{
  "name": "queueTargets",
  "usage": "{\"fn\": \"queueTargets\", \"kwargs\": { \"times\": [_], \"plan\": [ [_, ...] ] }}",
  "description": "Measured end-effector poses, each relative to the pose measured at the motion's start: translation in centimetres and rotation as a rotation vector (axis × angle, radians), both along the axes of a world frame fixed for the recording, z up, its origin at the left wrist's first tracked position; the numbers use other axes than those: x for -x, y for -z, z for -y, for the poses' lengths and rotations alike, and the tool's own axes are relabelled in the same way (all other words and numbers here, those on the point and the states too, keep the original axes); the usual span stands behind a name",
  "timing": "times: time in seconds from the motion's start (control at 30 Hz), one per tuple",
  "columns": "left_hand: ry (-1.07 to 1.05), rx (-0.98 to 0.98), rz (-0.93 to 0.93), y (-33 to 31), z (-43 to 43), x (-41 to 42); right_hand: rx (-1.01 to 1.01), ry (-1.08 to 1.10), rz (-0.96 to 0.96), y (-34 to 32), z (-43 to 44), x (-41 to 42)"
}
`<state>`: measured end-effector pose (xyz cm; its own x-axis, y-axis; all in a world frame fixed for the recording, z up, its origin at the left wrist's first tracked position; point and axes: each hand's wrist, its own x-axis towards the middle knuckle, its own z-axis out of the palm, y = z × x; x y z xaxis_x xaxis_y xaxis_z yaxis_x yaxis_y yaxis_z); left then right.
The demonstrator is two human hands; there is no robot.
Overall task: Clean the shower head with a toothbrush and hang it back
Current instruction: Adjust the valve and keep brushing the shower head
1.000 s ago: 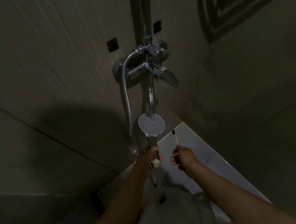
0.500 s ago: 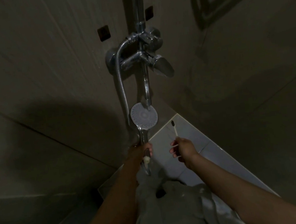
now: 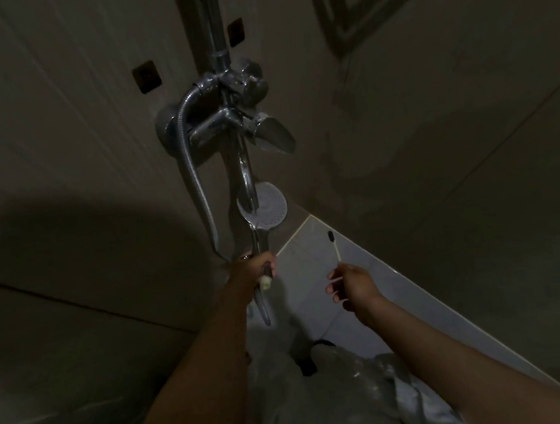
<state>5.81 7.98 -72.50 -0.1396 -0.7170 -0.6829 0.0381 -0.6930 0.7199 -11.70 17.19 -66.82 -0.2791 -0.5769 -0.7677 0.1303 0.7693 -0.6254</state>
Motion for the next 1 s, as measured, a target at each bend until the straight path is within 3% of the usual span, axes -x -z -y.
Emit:
{"fn": "queueTargets", "kwargs": {
  "times": [0.5, 0.63, 0.8, 1.0],
  "plan": [
    [0.030, -0.119, 0.110, 1.9, -4.7, -0.7, 0.048, 0.043, 0.031, -0.2, -0.5, -0.8],
    [-0.037, -0.030, 0.148, 2.1, -5.9, -1.3, 0.046, 0.018, 0.035, -0.3, -0.6, -1.4],
    [-0.098, -0.059, 0.150, 2.3, -6.5, -3.2, 0.043, -0.027, 0.046, -0.5, -0.9, -1.7],
    [-0.057, -0.039, 0.127, 2.3, -4.9, -3.7, 0.031, -0.027, 0.056, -0.8, -1.4, -0.7]
  ]
}}
